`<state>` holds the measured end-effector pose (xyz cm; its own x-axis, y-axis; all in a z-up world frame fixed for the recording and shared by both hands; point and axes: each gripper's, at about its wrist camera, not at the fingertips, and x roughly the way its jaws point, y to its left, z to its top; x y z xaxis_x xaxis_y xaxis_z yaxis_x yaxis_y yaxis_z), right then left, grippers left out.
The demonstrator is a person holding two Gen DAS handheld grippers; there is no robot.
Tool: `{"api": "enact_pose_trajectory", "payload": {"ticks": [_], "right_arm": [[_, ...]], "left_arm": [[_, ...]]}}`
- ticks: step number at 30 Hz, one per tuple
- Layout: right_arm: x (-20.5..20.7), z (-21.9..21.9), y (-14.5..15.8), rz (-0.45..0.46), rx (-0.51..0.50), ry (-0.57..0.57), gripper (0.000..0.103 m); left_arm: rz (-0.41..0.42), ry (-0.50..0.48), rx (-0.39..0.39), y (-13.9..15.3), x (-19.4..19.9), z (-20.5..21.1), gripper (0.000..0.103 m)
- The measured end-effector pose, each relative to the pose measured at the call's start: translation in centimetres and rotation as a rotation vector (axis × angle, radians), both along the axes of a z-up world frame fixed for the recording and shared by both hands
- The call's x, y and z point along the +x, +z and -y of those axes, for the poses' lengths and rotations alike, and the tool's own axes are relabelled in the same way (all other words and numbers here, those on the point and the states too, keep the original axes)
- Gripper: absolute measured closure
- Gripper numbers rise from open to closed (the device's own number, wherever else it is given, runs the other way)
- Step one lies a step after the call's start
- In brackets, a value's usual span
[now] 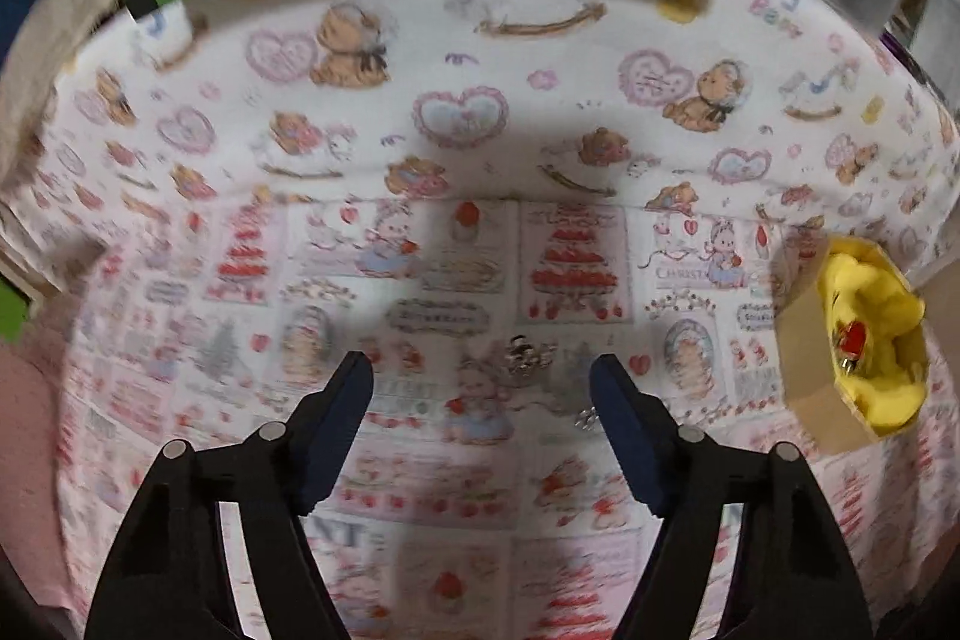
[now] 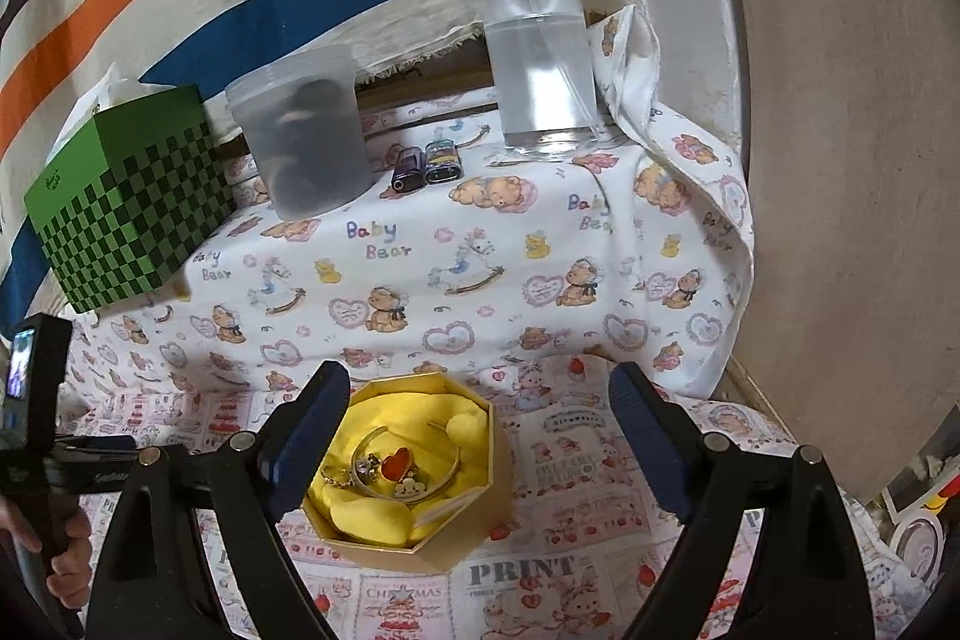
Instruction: Organize jewelry
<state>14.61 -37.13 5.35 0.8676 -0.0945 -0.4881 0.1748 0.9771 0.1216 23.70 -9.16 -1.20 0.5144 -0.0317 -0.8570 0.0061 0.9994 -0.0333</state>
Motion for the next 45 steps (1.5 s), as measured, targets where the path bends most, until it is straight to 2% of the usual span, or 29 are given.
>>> {"api": "enact_pose_trajectory", "payload": {"ticks": [1,5,8,16,18,23,26,32,36,40,45], "right_arm": [[0.0,0.0,0.0,0.0,-0.003,0.001,0.013],[0.0,-0.1,0.1,-0.003,-0.009,0.0,0.013],[0.0,-0.1,0.1,-0.002,-0.007,0.001,0.013],[0.0,-0.1,0.3,-0.004,-0.012,0.003,0.013],[0.0,-0.1,0.3,-0.006,-0.012,0.002,0.013],[0.1,-0.2,0.2,-0.012,-0.015,0.004,0.013],[0.1,-0.2,0.1,-0.013,-0.016,0.004,0.013],[0.1,-0.5,0.0,-0.013,-0.027,0.008,0.013],[-0.1,-0.7,0.0,-0.009,-0.033,0.018,0.013],[-0.1,-1.0,-0.1,-0.007,-0.046,0.023,0.013],[-0.1,-1.5,-0.2,-0.008,-0.072,0.025,0.013]], "left_arm": [[-0.005,0.006,-0.009,-0.1,0.1,0.0,0.034],[-0.034,0.003,-0.018,-0.6,0.7,0.3,0.055],[-0.038,-0.001,-0.021,-0.9,0.8,0.6,0.065],[-0.069,-0.011,-0.02,-2.3,2.8,1.7,0.078],[-0.064,-0.006,-0.01,-2.3,3.0,1.9,0.084],[-0.041,-0.024,0.002,-1.7,2.8,2.3,0.084],[0.008,-0.035,0.03,-0.5,1.6,2.0,0.084],[0.118,-0.054,0.144,1.9,-2.3,2.3,0.084],[0.174,-0.054,0.104,3.1,-4.7,1.5,0.084],[0.182,-0.043,0.04,3.2,-6.1,-0.2,0.084],[0.221,-0.008,0.058,3.4,-7.0,-1.3,0.084]]}}
